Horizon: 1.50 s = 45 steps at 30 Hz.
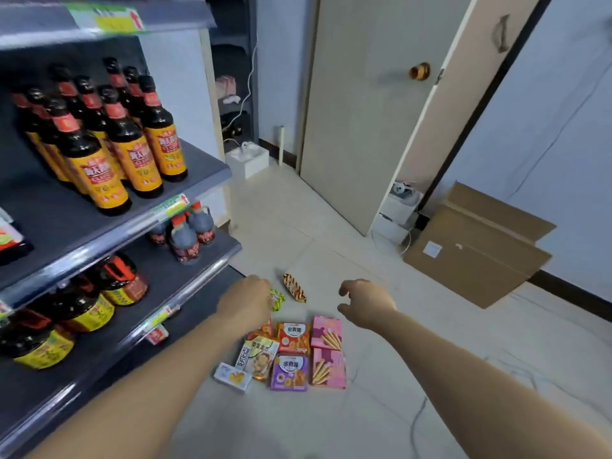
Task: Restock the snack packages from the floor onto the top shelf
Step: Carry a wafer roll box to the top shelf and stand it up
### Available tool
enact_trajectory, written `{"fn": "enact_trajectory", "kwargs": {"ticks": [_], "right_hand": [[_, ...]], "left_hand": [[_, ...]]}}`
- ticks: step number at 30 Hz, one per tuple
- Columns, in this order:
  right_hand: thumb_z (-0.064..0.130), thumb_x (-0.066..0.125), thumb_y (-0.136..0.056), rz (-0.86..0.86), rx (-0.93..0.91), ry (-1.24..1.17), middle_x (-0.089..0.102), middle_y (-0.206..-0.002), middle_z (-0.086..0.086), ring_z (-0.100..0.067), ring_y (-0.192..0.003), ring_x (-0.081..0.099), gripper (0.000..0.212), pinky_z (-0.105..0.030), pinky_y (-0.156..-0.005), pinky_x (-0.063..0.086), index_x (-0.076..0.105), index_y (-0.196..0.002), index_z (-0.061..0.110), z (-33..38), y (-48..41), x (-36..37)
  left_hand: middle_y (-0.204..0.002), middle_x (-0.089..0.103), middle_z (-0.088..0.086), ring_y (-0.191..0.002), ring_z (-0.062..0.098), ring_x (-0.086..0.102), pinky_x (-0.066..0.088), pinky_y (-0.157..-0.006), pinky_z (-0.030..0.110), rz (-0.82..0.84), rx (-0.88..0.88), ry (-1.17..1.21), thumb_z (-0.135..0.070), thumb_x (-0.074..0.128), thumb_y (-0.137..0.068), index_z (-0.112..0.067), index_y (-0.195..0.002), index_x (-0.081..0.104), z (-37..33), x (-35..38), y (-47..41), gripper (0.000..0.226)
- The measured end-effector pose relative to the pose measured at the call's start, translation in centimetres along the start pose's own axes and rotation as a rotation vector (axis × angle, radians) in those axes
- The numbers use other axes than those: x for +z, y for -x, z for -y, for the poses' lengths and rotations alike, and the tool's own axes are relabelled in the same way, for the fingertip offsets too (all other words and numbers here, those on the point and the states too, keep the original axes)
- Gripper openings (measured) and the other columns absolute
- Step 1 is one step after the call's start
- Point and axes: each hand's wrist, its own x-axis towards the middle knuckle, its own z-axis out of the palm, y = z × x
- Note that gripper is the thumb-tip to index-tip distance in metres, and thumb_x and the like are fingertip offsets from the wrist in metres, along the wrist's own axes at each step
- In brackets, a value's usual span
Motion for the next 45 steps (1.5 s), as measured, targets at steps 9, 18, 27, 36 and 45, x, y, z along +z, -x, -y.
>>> {"fn": "enact_trajectory", "kwargs": {"ticks": [9,18,27,36,45], "right_hand": [[0.030,0.052,-0.094,0.189,0.047,0.066,0.057,-0.126,-0.005,-0.027,-0.117,0.055,0.036,-0.034,-0.089,0.047,0.053,-0.128,0.019,-9.0,-10.0,5.4],[0.030,0.052,-0.094,0.315,0.180,-0.041,0.056,-0.128,-0.003,-0.025,-0.119,0.053,0.037,-0.031,-0.088,0.044,0.053,-0.130,0.023,-15.8,-20.3,12.7],[0.031,0.054,-0.092,0.397,0.292,-0.174,0.059,-0.124,-0.002,-0.023,-0.114,0.057,0.035,-0.031,-0.085,0.046,0.056,-0.126,0.023,-21.9,-29.9,26.6],[0.032,0.054,-0.093,0.461,0.361,-0.241,0.061,-0.120,-0.002,-0.024,-0.113,0.056,0.033,-0.034,-0.086,0.048,0.057,-0.124,0.022,-27.3,-39.2,46.4],[0.016,0.048,-0.093,0.409,0.556,-0.519,0.055,-0.128,-0.014,-0.030,-0.107,0.055,0.040,-0.035,-0.083,0.047,0.043,-0.132,0.007,-29.1,-47.1,58.8]], "left_hand": [[-0.108,0.062,0.007,-0.100,0.026,0.061,0.051,-0.080,0.038,0.184,-0.024,0.030,-0.027,0.052,-0.094,-0.009,-0.104,0.061,-4.6,9.9,-11.5,0.022],[-0.112,0.064,0.010,-0.102,0.028,0.062,0.047,-0.073,0.033,0.358,0.003,0.035,-0.021,0.052,-0.094,-0.008,-0.109,0.063,-6.5,19.6,-23.1,0.022],[-0.104,0.064,0.012,-0.095,0.029,0.061,0.041,-0.067,0.032,0.468,-0.038,0.098,-0.026,0.049,-0.096,-0.006,-0.098,0.059,-5.6,35.5,-32.5,0.022],[-0.105,0.064,0.007,-0.088,0.022,0.059,0.044,-0.066,0.029,0.548,-0.125,0.142,-0.027,0.052,-0.095,-0.009,-0.107,0.063,-1.9,56.9,-38.6,0.024],[-0.140,0.047,0.012,-0.126,0.030,0.049,0.049,-0.096,0.038,0.512,-0.253,0.264,-0.022,0.057,-0.093,-0.006,-0.148,0.022,0.4,70.2,-44.9,0.066]]}}
